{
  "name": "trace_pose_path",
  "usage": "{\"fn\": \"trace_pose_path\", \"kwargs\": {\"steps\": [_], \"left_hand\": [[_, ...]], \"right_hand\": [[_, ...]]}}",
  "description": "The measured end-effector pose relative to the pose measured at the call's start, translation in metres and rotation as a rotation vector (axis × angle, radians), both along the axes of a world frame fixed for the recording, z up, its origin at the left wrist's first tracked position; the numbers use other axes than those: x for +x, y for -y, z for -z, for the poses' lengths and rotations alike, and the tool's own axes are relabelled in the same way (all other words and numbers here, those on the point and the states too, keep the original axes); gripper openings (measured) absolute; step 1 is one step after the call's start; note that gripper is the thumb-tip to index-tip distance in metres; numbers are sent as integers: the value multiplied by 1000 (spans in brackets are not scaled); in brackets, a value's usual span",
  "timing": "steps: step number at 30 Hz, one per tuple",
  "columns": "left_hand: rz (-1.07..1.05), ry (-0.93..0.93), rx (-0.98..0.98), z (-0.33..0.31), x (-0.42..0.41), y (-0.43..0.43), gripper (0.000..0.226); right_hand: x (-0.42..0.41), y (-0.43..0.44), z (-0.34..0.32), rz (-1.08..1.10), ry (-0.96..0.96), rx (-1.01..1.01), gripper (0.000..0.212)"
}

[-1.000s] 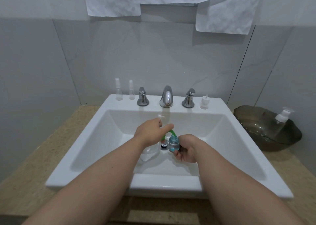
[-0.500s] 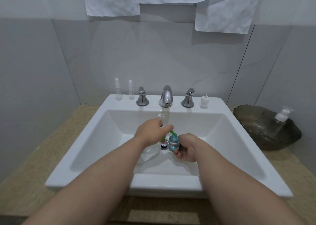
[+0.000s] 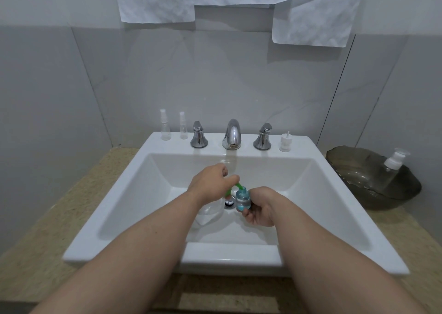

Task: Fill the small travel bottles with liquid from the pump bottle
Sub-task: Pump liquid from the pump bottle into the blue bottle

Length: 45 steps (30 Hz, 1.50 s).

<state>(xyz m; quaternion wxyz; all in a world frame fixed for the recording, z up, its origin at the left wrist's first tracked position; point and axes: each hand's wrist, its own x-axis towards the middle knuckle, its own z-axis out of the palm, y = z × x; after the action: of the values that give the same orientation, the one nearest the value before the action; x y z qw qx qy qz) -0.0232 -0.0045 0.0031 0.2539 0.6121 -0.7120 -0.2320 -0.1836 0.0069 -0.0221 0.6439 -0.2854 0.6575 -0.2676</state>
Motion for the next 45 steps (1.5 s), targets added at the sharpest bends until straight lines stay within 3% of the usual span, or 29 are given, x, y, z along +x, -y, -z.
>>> {"fn": "trace_pose_path", "kwargs": {"steps": [15,21,27,45], "left_hand": [[-10,8,11,0,1,-1,31],[-15,21,2,-1,6,-2,49],[0,46,-1,-4,2,-5,52],[-5,27,-11,-1,-1,-2,40]], "right_hand": [[1,0,1,-8,-15,24,38],[1,-1,-1,7,-6,29,39],[1,-2,-3,17,-3,26,38],[2,-5,-7,24,39,16,41]]}}
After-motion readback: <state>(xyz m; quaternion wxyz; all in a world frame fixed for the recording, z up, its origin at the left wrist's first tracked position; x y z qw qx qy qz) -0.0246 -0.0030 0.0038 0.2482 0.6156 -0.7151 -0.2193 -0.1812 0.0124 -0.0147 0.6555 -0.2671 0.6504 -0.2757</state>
